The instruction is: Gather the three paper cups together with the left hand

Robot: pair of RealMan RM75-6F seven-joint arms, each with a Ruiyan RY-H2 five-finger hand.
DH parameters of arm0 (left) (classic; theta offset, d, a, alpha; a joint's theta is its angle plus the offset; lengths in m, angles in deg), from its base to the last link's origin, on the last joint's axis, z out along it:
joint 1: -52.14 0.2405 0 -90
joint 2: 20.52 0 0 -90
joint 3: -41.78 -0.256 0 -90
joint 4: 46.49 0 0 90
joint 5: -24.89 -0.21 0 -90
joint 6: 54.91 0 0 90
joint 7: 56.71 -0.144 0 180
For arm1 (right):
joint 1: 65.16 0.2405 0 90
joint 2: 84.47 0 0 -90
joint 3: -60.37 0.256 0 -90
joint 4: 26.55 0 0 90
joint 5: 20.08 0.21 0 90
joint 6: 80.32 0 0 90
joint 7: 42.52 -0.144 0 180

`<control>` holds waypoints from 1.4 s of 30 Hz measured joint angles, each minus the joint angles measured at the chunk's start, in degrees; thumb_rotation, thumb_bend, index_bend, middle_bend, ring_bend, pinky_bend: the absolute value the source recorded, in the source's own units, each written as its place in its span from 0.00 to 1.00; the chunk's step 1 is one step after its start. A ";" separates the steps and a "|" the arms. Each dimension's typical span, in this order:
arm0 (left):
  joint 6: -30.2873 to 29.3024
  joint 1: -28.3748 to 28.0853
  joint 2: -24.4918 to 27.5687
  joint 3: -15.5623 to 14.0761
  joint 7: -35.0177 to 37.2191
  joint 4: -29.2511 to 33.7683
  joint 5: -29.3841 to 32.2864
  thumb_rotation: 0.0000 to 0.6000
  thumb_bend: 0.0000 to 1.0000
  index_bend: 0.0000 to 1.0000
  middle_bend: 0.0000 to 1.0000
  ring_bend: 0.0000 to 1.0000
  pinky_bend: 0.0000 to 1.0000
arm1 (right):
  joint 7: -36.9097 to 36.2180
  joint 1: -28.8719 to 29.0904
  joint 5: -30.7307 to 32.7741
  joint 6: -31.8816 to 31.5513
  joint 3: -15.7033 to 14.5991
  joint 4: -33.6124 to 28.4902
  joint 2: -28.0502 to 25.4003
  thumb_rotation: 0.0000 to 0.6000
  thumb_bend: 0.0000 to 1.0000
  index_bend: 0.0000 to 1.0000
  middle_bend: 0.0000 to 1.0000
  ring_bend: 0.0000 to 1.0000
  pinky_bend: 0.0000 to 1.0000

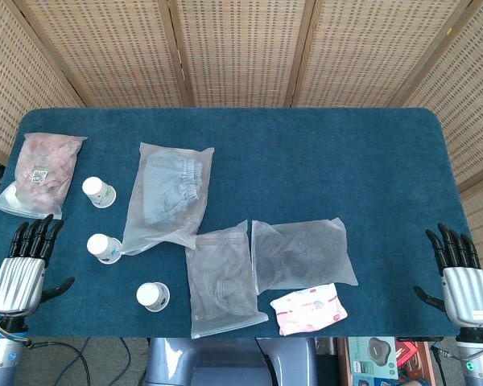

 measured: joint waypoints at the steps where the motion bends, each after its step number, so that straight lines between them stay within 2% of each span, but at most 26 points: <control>1: -0.02 0.01 0.00 -0.03 0.01 0.01 -0.06 1.00 0.11 0.00 0.00 0.00 0.00 | 0.01 0.00 0.00 0.04 -0.01 -0.03 -0.01 1.00 0.09 0.00 0.00 0.00 0.00; 24: 0.96 -0.45 -0.08 0.07 0.68 -0.49 0.33 1.00 0.12 0.00 0.00 0.00 0.00 | 1.49 0.45 -0.35 1.29 -0.52 -0.34 0.60 1.00 0.09 0.00 0.00 0.00 0.00; 42: 2.12 -1.13 1.27 -1.53 1.16 1.30 -2.70 1.00 0.12 0.00 0.00 0.00 0.00 | 1.03 0.50 0.11 1.81 -0.53 -0.37 0.46 1.00 0.09 0.00 0.00 0.00 0.00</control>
